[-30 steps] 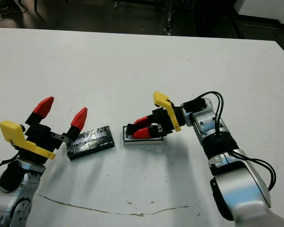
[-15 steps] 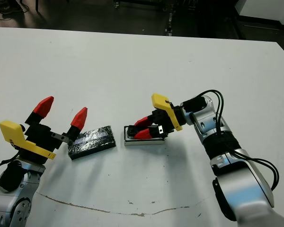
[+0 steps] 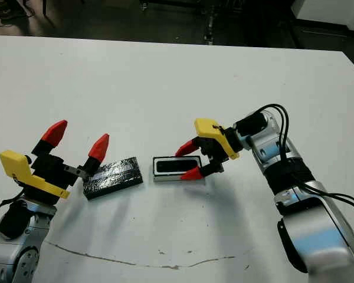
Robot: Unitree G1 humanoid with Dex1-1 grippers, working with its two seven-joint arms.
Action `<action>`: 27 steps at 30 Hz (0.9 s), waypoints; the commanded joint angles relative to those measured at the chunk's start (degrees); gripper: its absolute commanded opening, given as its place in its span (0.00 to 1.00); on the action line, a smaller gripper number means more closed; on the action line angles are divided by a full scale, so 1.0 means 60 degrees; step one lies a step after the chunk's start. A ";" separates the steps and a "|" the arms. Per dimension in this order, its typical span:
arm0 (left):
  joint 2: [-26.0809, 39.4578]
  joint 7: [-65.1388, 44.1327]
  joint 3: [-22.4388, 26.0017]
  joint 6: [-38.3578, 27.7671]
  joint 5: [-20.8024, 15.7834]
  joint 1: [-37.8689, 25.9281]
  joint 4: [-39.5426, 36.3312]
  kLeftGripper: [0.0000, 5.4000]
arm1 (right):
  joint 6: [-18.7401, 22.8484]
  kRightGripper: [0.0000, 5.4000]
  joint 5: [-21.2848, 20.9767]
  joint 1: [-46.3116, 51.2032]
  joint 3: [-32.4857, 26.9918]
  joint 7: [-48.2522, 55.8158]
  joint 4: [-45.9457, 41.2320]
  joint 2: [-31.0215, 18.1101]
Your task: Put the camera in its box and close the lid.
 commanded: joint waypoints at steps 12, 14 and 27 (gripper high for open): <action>-0.0011 -0.0023 -0.0027 0.0023 -0.0004 0.0151 -0.0009 1.00 | 0.1172 1.00 0.0309 0.0053 -0.0821 -0.0121 -0.0735 -0.0585; -0.0010 -0.0011 -0.0017 0.0017 -0.0007 0.0164 -0.0019 1.00 | 0.1505 1.00 0.0570 0.0158 -0.1130 -0.0180 -0.1162 -0.0743; 0.0214 -0.0170 0.0160 -0.0048 -0.0028 0.0073 -0.0058 1.00 | 0.4744 1.00 0.3216 0.3769 -0.4600 -0.4061 -0.6431 -0.1026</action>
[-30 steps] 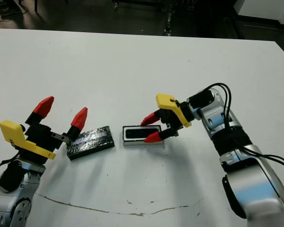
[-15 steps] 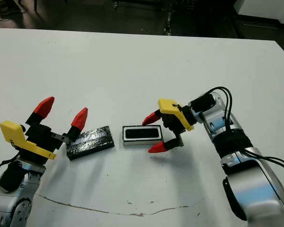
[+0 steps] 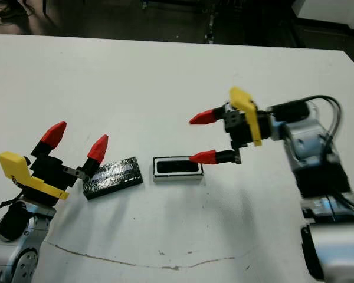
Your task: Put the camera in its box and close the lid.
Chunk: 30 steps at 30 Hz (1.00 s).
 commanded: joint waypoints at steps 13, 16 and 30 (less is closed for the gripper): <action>0.1890 -0.1430 0.0634 0.0440 -0.0178 -0.0569 -0.0067 1.00 | -0.0090 0.66 0.0346 0.6823 -0.2036 -0.7477 -0.5899 0.2973; 0.2870 -0.2204 0.0876 0.1437 -0.0766 -0.1055 -0.0068 1.00 | -0.0497 0.57 0.0275 0.7270 -0.1897 -0.8006 -0.6001 0.3377; 0.5991 -0.5529 0.0202 0.5636 -0.2284 -0.4396 0.1221 1.00 | -0.1843 0.12 0.0052 0.7804 -0.1339 -0.9158 -0.5720 0.4141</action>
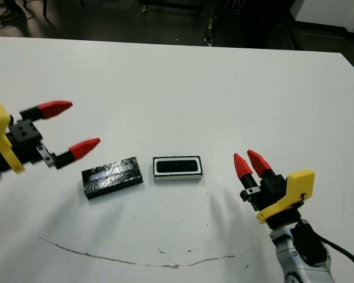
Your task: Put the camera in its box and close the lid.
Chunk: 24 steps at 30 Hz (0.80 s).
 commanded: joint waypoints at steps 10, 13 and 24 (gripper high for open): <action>0.0558 -0.1178 -0.1485 0.2039 0.0113 -0.1567 0.0731 1.00 | -0.0284 0.00 0.0058 0.0110 0.0148 -0.0574 0.0096 0.0153; 0.0401 -0.1290 -0.1629 0.2582 -0.0098 -0.1692 0.0859 1.00 | -0.0303 0.00 -0.0048 0.0167 0.0229 -0.0788 0.0035 0.0209; 0.0370 -0.1211 -0.2415 0.2105 0.0938 -0.1614 0.0470 1.00 | -0.0307 0.00 0.0173 0.0213 0.0315 -0.0788 0.0075 0.0168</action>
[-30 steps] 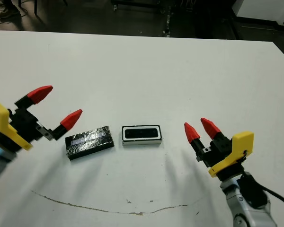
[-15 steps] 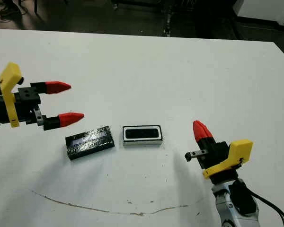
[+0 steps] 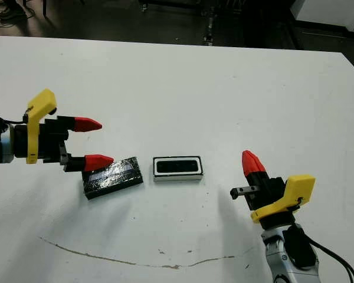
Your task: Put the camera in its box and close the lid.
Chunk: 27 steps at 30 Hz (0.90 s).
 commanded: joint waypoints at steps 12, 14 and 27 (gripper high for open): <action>0.0152 -0.0292 -0.0769 -0.0443 0.1001 0.0127 -0.0125 1.00 | -0.0039 0.00 0.0097 0.0163 0.0118 -0.0042 0.0008 -0.0094; 0.0197 -0.0369 -0.0899 -0.0603 0.1226 0.0141 -0.0115 1.00 | -0.0115 0.00 0.0123 0.0157 0.0122 0.0023 0.0066 -0.0092; -0.0038 -0.0553 -0.1381 -0.1209 0.2005 0.0222 0.0524 1.00 | -0.0084 0.00 0.0186 0.0280 0.0114 0.0036 0.0020 -0.0095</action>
